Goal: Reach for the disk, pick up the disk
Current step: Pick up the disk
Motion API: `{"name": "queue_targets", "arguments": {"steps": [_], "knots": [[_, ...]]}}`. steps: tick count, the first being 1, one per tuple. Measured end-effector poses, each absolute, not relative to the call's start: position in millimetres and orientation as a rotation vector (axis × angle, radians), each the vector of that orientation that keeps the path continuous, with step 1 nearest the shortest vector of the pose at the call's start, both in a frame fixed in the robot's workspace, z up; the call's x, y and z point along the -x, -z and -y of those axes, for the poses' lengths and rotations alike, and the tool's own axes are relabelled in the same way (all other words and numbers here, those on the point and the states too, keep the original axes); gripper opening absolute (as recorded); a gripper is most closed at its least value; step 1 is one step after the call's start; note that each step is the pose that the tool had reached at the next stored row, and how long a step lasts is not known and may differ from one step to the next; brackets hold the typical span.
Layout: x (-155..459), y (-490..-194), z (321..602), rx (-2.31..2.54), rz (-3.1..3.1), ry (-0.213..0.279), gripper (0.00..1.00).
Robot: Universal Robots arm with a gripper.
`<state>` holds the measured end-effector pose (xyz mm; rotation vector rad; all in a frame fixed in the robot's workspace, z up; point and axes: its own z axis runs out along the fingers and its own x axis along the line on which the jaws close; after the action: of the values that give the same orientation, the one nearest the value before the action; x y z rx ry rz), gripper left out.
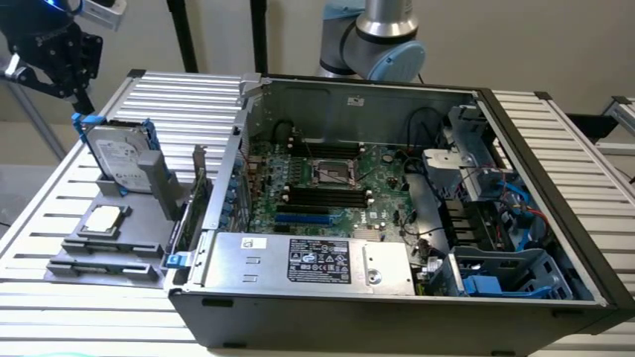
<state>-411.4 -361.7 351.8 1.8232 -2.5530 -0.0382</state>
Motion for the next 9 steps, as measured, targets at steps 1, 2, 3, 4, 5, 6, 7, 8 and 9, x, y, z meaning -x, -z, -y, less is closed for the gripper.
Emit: {"name": "queue_targets", "arguments": {"steps": [1, 2, 3, 4, 5, 6, 7, 8, 9], "knots": [[411.4, -351.8, 360.8, -1.834, 2.548, 0.035, 0.11], [411.4, -351.7, 359.9, -1.845, 2.543, 0.033, 0.11], [411.4, -351.5, 359.1, -1.857, 2.536, 0.032, 0.11], [411.4, -351.3, 358.4, -1.871, 2.526, 0.031, 0.11], [411.4, -351.1, 357.9, -1.885, 2.515, 0.031, 0.11], [411.4, -350.9, 357.7, -1.901, 2.503, 0.031, 0.11], [411.5, -350.7, 357.5, -1.919, 2.489, 0.031, 0.11], [411.5, -350.5, 357.4, -1.937, 2.475, 0.031, 0.11], [411.5, -350.3, 357.3, -1.956, 2.459, 0.031, 0.11]]}}
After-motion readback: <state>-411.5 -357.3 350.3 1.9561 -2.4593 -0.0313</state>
